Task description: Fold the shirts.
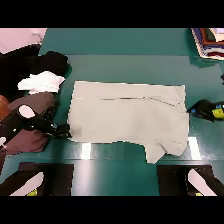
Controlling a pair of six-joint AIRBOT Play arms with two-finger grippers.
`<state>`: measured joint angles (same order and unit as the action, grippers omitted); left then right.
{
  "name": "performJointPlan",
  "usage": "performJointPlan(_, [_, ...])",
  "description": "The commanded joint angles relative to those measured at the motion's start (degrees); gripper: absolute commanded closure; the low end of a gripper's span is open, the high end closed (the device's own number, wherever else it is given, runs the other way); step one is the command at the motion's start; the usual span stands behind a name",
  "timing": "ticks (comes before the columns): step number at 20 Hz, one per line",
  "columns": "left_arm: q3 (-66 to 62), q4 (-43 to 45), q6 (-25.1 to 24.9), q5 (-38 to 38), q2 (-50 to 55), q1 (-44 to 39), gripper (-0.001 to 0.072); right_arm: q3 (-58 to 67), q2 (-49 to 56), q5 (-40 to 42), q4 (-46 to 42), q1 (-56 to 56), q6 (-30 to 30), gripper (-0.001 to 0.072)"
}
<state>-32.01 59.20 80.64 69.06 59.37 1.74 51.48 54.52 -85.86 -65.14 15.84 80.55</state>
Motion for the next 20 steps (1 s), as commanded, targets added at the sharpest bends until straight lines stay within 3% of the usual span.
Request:
performJointPlan(1, [-2.95,-1.01,-1.09,0.55,-1.95,0.02,0.0687,-8.87,-2.4,-4.48,-11.69,5.11,2.14,0.0221])
performJointPlan(2, [-3.48,-0.98,-1.14,0.33,-2.58,0.02,0.0687,-12.59,-2.89,-5.22,-12.92,6.91,2.19,0.0129])
performJointPlan(3, [-3.72,-1.07,-1.14,0.37,-2.89,0.02,0.0687,-16.22,-2.95,-5.9,-12.66,8.44,2.71,0.0118])
performJointPlan(9, [-3.69,-1.18,-1.14,-1.18,-3.02,0.02,0.0686,-25.07,-2.91,-5.11,-12.37,5.53,5.81,0.0138])
performJointPlan(11, [-3.69,-1.2,-1.16,-1.27,-3.02,0.02,0.0686,-25.03,-2.91,-3.28,-10.62,2.19,6.62,0.0231])
performJointPlan(13, [-3.69,-1.2,-1.14,-1.68,-3.02,0.02,0.0686,-25.03,-2.91,-0.94,-6.23,-0.44,6.62,0.0268])
performJointPlan(15, [-3.69,-1.07,-1.22,-1.44,-3.02,0.02,0.0686,-24.94,-2.93,0.57,-5.07,-2.47,6.58,0.0411])
performJointPlan(17, [-3.72,-0.2,-1.57,0.17,-3.5,0.02,0.0687,-24.15,-2.95,-0.15,-5.44,-3.85,5.66,0.065])
performJointPlan(18, [-3.72,0.11,-1.51,1.01,-4.5,0.02,0.0688,-23.08,-2.97,-1.16,-5.55,-4.24,5.33,0.0701])
performJointPlan(20, [-3.69,2.08,0.98,3.41,-9.7,0.02,0.0688,-19.67,-4.04,-3.69,-6.86,-4.85,5.33,0.0701])
